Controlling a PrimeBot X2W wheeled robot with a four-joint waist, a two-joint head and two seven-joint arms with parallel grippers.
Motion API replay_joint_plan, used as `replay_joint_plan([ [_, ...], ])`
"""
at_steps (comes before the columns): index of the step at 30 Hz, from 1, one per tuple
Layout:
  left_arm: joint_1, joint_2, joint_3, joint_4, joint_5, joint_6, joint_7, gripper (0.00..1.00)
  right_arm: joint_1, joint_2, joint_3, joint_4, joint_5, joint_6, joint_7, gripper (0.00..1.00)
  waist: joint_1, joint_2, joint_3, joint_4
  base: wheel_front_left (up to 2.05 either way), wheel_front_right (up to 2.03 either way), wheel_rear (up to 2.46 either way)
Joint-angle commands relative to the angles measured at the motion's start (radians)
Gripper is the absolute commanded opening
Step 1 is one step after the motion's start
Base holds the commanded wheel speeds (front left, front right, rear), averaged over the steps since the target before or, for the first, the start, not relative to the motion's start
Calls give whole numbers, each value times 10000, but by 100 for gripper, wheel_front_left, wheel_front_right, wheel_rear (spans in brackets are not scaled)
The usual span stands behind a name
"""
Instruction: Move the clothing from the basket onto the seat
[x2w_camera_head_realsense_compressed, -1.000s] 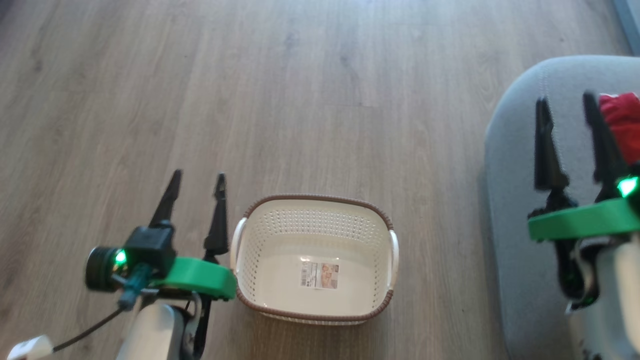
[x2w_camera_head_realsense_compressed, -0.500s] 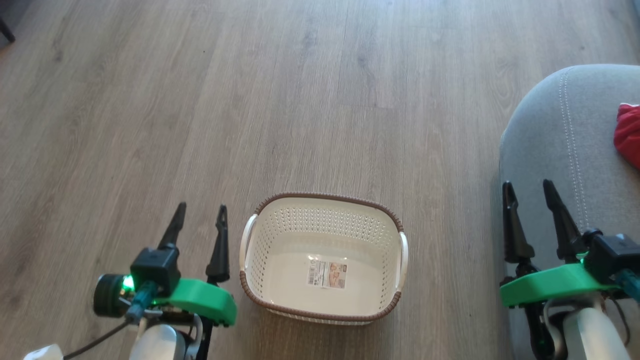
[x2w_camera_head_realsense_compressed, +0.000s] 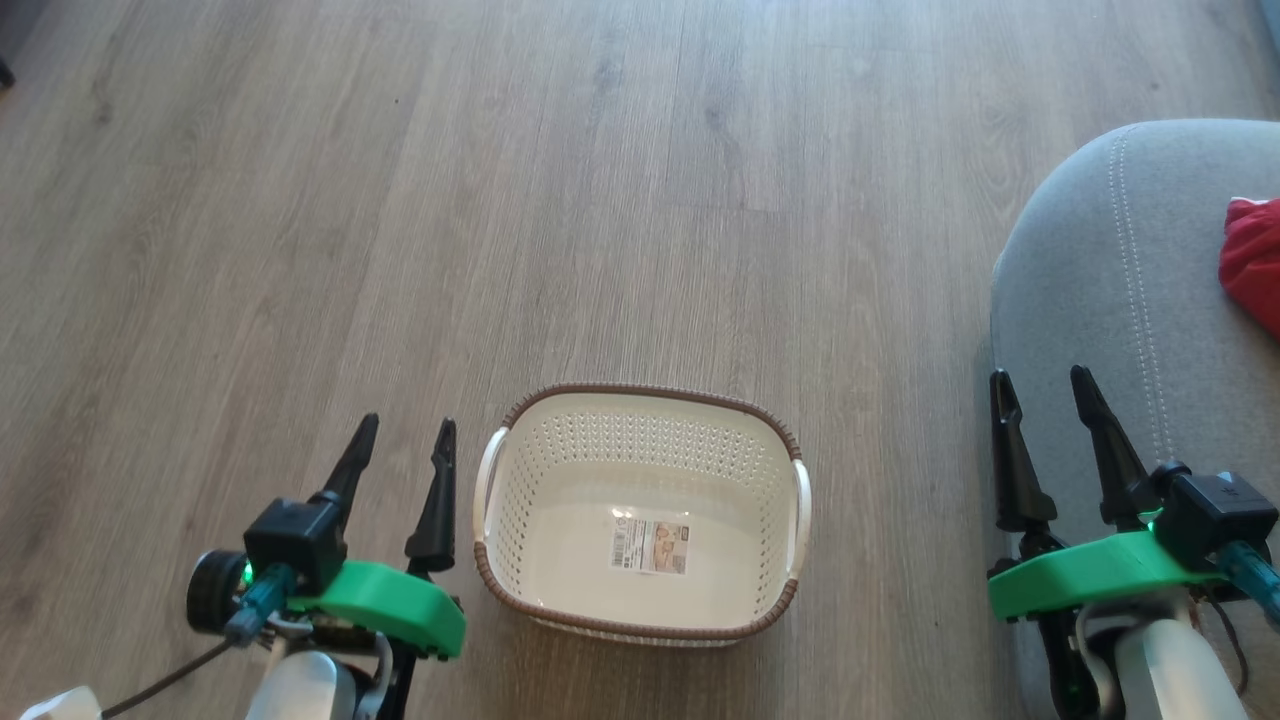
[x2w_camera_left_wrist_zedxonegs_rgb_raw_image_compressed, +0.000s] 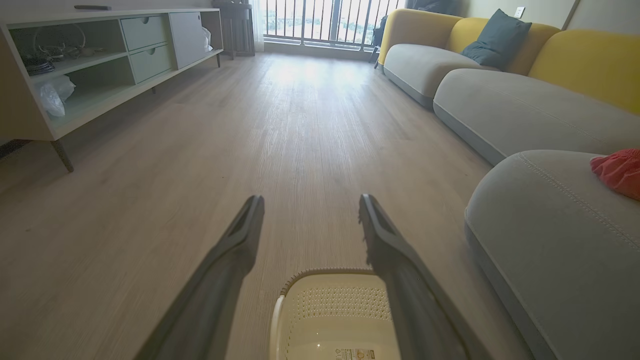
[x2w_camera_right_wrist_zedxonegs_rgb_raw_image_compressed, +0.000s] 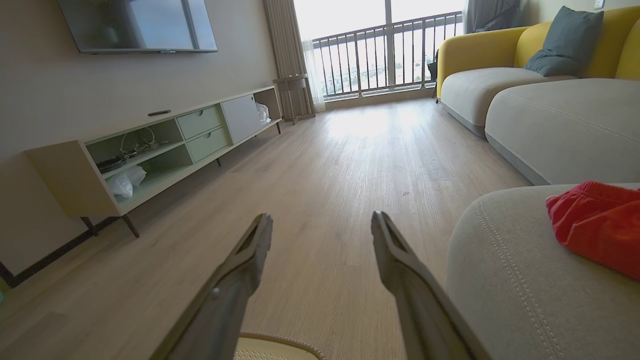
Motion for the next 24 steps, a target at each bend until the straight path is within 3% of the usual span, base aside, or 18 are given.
replay_joint_plan([
  [1, -315, 7, 435, -425, 28, 44, -49, 100, -162, -5, 232, -270, 52, -2, -92, 100, 0, 0, -2, 13, 0, 0, 0],
  [24, -317, 7, 744, -386, -489, -295, -49, 100, 52, -3, 268, -343, 312, -2, -93, 100, 0, 0, -15, -33, 0, 0, 0],
])
